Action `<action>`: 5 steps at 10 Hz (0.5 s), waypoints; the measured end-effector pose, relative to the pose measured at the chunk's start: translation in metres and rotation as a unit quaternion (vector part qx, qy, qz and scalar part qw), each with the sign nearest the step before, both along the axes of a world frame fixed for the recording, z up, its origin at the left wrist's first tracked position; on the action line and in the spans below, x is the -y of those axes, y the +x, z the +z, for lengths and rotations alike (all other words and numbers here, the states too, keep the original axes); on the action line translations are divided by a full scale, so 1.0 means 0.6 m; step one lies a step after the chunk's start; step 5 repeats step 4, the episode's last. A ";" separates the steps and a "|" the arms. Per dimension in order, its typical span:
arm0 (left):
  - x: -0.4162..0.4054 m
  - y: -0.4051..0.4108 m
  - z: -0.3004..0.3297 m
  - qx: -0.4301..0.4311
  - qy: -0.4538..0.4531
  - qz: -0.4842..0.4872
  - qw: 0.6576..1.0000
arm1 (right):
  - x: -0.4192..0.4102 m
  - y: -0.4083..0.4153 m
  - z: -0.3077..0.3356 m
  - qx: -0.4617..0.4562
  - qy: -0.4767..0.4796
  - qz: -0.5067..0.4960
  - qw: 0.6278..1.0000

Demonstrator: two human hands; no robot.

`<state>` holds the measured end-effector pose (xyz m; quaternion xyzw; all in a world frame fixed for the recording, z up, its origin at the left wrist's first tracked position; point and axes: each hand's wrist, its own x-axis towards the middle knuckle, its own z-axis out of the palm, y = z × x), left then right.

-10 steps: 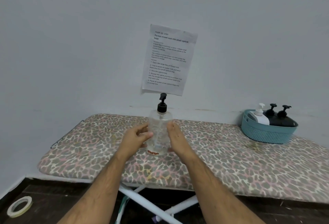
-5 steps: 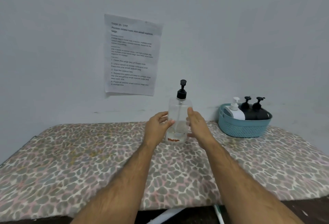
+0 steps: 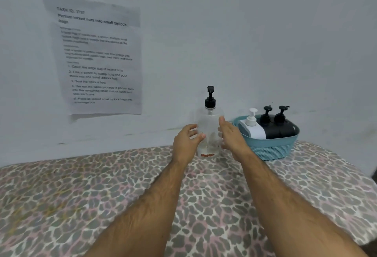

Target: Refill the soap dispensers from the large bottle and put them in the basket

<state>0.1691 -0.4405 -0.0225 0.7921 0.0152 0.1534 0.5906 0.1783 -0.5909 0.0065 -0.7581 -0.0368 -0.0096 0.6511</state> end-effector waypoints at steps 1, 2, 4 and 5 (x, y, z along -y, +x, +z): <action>0.001 0.005 -0.010 0.004 0.007 0.004 1.000 | -0.001 0.008 -0.010 0.009 -0.001 -0.002 1.000; 0.002 -0.007 -0.009 -0.015 0.005 -0.014 1.000 | 0.000 0.004 -0.015 0.018 -0.006 -0.009 1.000; -0.033 -0.045 0.008 -0.047 0.149 -0.059 0.986 | -0.009 -0.012 -0.021 0.084 -0.079 -0.105 0.988; -0.033 -0.045 0.008 -0.047 0.149 -0.059 0.986 | -0.009 -0.012 -0.021 0.084 -0.079 -0.105 0.988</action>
